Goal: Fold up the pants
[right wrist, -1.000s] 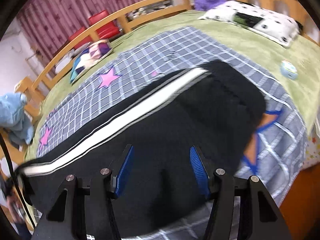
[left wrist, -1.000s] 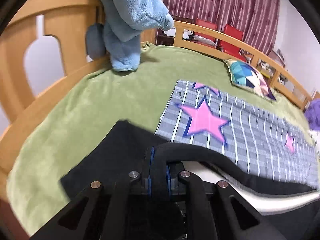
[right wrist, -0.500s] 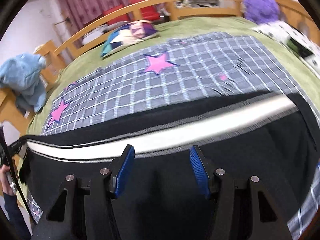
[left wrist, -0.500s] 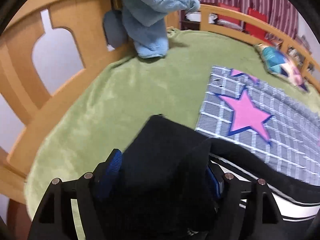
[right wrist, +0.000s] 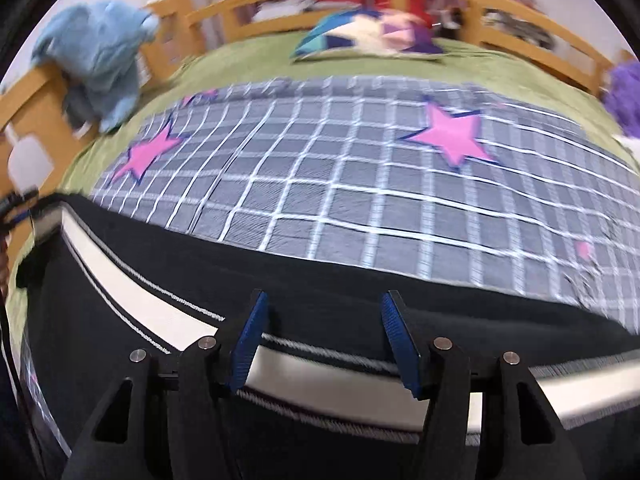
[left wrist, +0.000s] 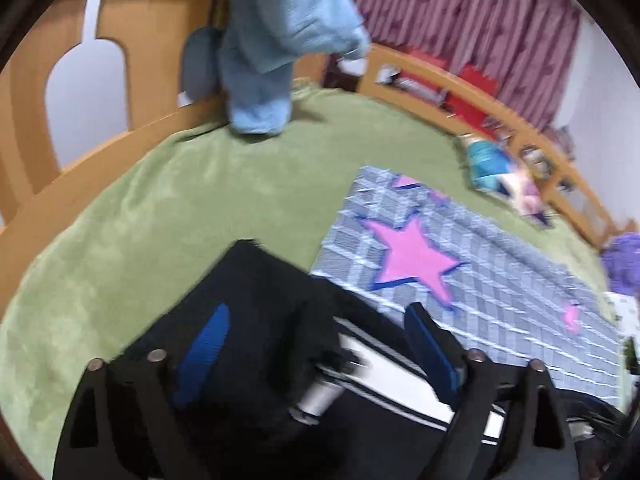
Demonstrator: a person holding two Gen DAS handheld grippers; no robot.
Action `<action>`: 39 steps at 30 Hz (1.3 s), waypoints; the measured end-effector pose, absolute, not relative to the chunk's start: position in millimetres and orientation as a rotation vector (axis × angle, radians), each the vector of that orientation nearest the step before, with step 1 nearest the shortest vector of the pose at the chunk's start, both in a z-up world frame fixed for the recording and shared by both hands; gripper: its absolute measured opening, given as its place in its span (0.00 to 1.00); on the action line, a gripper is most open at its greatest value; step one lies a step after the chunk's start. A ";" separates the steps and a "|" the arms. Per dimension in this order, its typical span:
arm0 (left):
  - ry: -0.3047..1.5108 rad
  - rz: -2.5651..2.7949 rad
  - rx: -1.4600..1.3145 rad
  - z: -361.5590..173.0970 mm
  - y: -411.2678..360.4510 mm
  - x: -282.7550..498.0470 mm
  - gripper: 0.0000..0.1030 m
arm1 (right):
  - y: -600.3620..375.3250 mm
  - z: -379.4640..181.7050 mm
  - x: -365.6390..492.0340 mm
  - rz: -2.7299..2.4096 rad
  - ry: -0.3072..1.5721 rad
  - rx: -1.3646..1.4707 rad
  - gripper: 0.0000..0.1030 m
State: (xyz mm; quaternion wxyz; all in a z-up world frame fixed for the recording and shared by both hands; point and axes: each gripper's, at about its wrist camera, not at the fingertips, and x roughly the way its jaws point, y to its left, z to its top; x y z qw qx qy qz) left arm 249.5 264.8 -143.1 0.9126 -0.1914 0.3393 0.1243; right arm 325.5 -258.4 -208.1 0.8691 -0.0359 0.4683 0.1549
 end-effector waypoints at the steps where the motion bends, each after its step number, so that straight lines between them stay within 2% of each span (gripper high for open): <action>1: 0.688 0.243 -0.398 -141.8 260.8 247.2 0.89 | -253.2 -213.0 331.0 0.331 0.993 -0.097 0.57; 2: 0.681 0.234 -0.400 -140.9 256.9 245.8 0.89 | -248.3 -218.8 336.7 0.339 1.010 -0.124 0.58; 5: 0.689 0.189 -0.392 -143.1 246.4 245.6 0.89 | -241.3 -235.3 348.7 0.378 1.064 -0.144 0.68; 7: 0.698 0.176 -0.388 -146.2 242.9 244.4 0.89 | -238.4 -240.3 348.4 0.386 1.071 -0.172 0.64; 8: 0.696 0.176 -0.390 -148.0 242.9 242.7 0.89 | -237.8 -239.8 346.5 0.395 1.065 -0.195 0.43; 9: 0.695 0.179 -0.392 -150.1 243.8 241.5 0.89 | -233.6 -238.4 341.3 0.427 1.050 -0.232 0.09; 13: 0.705 0.190 -0.411 -156.5 248.3 236.2 0.89 | -222.2 -230.5 325.6 0.414 0.987 -0.327 0.04; 18: 0.692 0.218 -0.431 -156.9 258.1 231.2 0.89 | -233.1 -187.3 329.5 0.404 0.847 -0.171 0.04; 24: 0.763 0.325 -0.339 -168.6 269.6 239.0 0.89 | -221.9 -240.9 359.0 0.333 0.981 -0.225 0.06; 25: 0.784 0.318 -0.330 -170.0 272.3 241.5 0.89 | -220.4 -239.0 354.5 0.327 0.959 -0.232 0.10; 27: 0.791 0.311 -0.314 -169.8 275.4 242.9 0.89 | -223.9 -228.5 349.2 0.340 0.957 -0.194 0.27; 29: 0.758 0.323 -0.282 -167.1 275.9 243.3 0.89 | -232.1 -216.6 342.6 0.323 0.937 -0.149 0.32; 30: 0.741 0.339 -0.258 -164.4 276.8 247.0 0.79 | -234.4 -212.7 338.0 0.312 0.926 -0.148 0.32; 31: 0.735 0.360 -0.237 -161.3 278.8 251.3 0.58 | -235.9 -208.9 334.6 0.306 0.918 -0.154 0.32; 32: 0.721 0.391 -0.216 -157.5 285.0 259.1 0.48 | -238.3 -205.4 327.5 0.308 0.908 -0.158 0.32; 33: 0.714 0.428 -0.204 -154.8 292.0 265.9 0.42 | -239.4 -201.7 322.1 0.307 0.901 -0.158 0.32; 35: 0.737 0.527 -0.200 -151.3 309.0 279.8 0.38 | -244.0 -197.4 310.2 0.296 0.895 -0.149 0.32; 38: 0.756 0.430 -0.275 -148.5 319.8 280.3 0.48 | -256.3 -192.8 294.9 0.279 0.909 -0.095 0.32; 39: 0.759 0.409 -0.285 -149.2 319.7 278.3 0.60 | -259.2 -191.3 289.8 0.270 0.909 -0.082 0.32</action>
